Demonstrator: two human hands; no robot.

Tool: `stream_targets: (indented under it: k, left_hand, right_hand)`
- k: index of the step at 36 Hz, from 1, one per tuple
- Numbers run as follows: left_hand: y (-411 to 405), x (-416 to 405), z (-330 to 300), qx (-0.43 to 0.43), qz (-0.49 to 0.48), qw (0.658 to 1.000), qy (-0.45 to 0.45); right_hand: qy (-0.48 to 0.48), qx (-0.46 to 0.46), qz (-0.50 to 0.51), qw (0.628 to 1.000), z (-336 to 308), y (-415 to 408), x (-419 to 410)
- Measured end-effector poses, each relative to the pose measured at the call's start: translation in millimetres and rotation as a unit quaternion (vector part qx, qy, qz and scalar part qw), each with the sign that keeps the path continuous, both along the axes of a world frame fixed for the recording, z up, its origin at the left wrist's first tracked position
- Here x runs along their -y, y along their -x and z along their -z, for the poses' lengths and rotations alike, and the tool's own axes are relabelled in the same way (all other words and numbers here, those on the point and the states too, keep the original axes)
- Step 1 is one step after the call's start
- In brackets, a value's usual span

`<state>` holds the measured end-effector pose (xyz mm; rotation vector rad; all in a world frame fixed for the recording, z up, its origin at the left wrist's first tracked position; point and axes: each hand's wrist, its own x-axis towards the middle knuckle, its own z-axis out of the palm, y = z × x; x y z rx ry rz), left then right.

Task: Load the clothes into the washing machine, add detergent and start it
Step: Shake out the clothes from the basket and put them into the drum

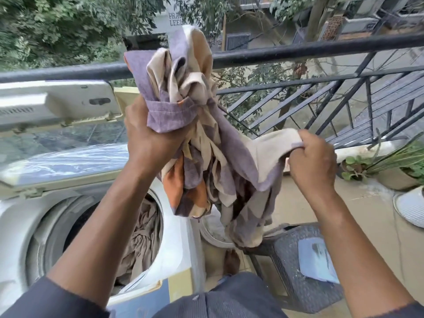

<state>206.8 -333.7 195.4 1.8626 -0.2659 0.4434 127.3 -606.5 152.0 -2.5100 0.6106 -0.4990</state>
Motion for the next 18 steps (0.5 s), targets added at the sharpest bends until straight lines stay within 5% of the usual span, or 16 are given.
stream_targets:
  k: [3,8,18]
  left_hand:
    - [-3.4,-0.4,5.9,0.0,-0.014,1.0,-0.002]
    - [-1.7,3.9,1.5,-0.01,-0.004,1.0,-0.017]
    - [1.6,-1.7,47.5,-0.093,0.043,0.993,-0.054]
  right_hand:
    - [-0.036,0.081,-0.002,0.996,0.4,1.7,-7.2]
    - [-0.054,-0.225,-0.085,0.969,50.1,-8.2,-2.9]
    - [-0.198,-0.042,-0.168,0.965,-2.9,-17.8,-7.8]
